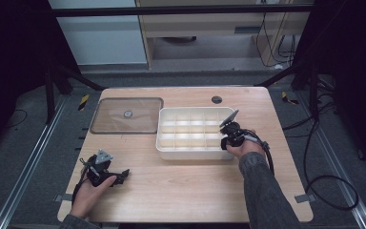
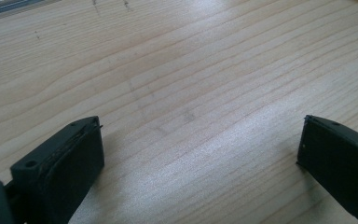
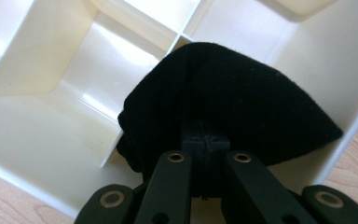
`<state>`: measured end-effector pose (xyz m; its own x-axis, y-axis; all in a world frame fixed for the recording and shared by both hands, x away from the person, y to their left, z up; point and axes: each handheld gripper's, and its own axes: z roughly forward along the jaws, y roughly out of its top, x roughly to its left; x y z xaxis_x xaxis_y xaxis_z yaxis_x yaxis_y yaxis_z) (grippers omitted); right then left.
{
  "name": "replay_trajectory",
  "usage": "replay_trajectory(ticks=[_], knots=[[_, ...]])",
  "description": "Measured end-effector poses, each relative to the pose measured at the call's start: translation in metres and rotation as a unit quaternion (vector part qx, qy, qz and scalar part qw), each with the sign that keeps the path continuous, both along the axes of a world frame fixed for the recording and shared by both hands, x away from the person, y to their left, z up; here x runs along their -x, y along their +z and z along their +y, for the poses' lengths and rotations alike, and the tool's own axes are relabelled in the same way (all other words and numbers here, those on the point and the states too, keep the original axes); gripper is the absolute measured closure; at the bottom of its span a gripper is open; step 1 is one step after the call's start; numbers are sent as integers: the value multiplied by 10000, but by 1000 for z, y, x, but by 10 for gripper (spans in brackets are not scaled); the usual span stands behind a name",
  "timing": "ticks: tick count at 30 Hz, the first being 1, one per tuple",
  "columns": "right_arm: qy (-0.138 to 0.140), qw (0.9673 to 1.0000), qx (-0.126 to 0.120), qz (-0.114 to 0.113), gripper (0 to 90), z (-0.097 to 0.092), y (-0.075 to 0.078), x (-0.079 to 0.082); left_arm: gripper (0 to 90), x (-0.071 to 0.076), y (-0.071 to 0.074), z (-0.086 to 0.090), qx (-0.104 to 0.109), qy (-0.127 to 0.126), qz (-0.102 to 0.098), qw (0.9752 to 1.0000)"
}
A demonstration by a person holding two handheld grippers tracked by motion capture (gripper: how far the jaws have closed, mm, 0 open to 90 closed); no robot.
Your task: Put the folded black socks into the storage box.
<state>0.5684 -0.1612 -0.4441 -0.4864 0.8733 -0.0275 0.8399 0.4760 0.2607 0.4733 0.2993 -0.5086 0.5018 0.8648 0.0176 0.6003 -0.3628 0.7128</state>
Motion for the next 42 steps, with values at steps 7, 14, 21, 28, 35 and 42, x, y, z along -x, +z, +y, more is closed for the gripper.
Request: replay_trajectory(ticks=[7, 14, 21, 28, 35, 42], knots=[[8, 10000, -74, -63, 900, -3, 9, 3, 0, 0, 0, 0, -1, -5, 0, 10000], [94, 9989, -271, -370, 900, -11, 30, 13, 0, 0, 0, 0, -2, -10, -1, 10000], [108, 9955, -555, -763, 900, -20, 49, 22, 0, 0, 0, 0, 1, -8, -1, 10000], [-43, 9900, -834, -1138, 900, -31, 59, 25, 0, -1, 0, 0, 1, -12, -3, 10000], [-95, 9837, -1126, -1399, 900, -38, 70, 30, 0, -1, 0, 0, 1, -13, -3, 10000], [-279, 9699, -1570, -1843, 900, -48, 82, 41, 0, -1, 0, 0, 3, -10, -3, 10000]])
